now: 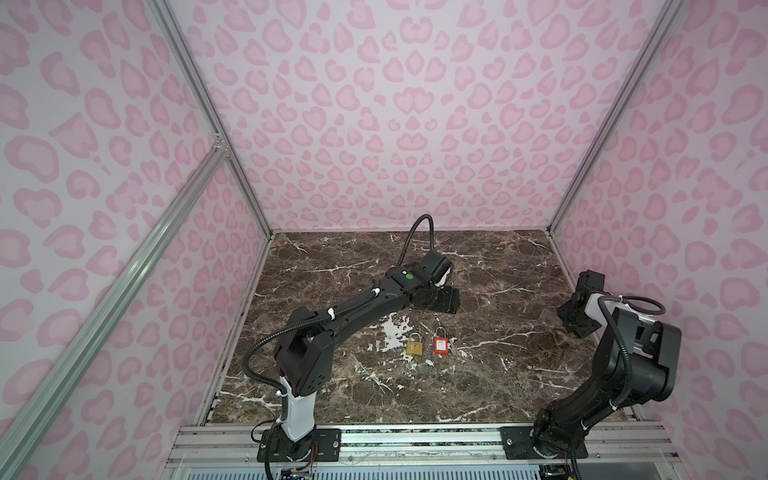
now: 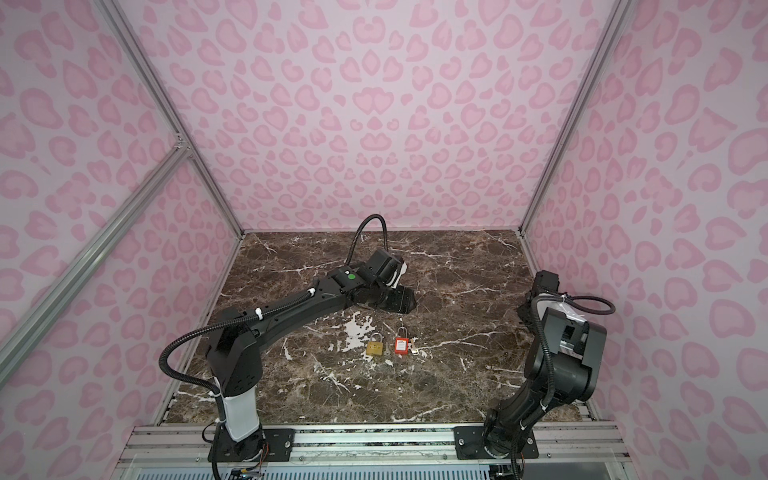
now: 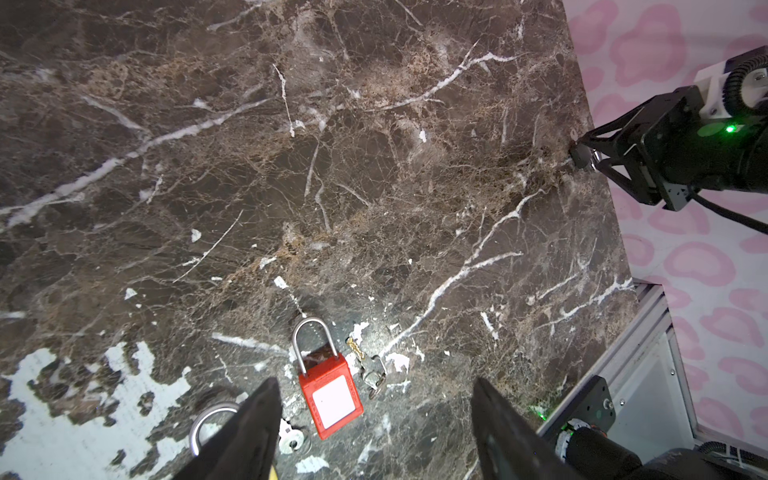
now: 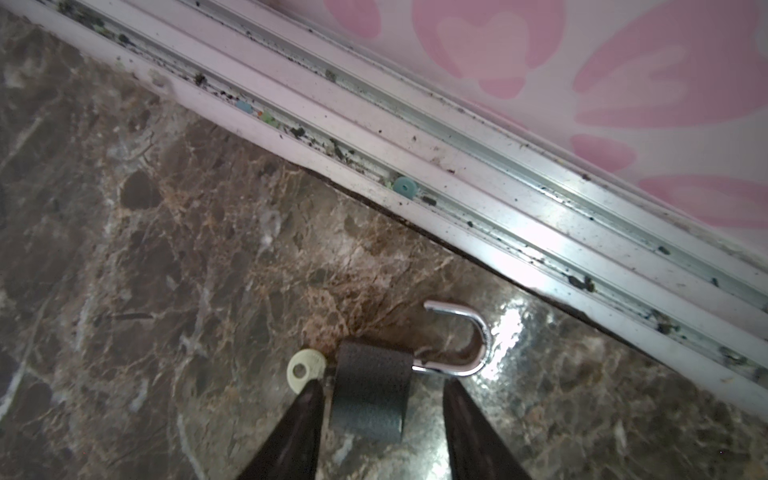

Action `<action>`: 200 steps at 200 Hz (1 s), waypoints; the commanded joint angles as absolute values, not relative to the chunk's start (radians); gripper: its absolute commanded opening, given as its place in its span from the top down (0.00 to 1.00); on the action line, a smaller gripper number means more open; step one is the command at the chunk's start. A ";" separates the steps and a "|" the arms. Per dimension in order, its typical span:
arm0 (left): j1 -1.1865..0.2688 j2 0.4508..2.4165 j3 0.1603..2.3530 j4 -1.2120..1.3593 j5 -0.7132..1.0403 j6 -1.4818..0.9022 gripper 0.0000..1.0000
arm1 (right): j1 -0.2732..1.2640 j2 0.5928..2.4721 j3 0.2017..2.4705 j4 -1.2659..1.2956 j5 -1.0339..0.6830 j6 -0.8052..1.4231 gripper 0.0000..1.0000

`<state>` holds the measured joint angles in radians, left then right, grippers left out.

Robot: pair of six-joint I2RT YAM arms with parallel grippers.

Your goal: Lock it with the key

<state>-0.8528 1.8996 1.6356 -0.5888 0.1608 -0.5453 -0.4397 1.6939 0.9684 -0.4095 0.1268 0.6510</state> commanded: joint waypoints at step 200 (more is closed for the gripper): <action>-0.856 1.890 1.627 -0.595 0.149 -0.535 0.26 | -0.379 1.714 0.937 -0.380 -0.021 0.632 0.64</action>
